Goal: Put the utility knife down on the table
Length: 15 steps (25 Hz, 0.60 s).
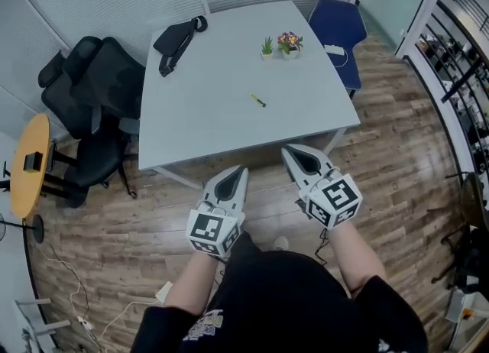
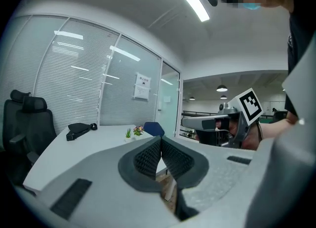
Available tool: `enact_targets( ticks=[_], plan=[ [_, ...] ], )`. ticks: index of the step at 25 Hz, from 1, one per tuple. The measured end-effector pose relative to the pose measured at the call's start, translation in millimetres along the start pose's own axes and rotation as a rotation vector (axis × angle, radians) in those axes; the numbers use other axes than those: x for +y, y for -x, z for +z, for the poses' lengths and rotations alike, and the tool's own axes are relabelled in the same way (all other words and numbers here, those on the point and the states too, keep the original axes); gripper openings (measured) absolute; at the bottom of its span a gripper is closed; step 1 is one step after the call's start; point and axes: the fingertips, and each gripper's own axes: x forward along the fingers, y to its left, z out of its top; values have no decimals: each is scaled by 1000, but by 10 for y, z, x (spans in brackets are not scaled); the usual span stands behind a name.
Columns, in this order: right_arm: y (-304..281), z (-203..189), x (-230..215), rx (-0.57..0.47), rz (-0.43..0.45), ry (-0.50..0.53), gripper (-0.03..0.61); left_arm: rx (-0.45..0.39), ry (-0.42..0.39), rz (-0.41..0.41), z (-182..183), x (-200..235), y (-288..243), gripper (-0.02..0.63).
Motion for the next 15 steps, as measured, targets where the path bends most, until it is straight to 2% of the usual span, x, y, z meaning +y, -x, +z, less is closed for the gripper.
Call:
enact_targets(
  ticks=[4,15],
  plan=[
    [112,-11,19,-4,9,-7,3,-9,0,21,24,-93,74,6],
    [157,-34,46,-7,1,-26,3,-29,-7,14,131,-126,91,6]
  ],
)
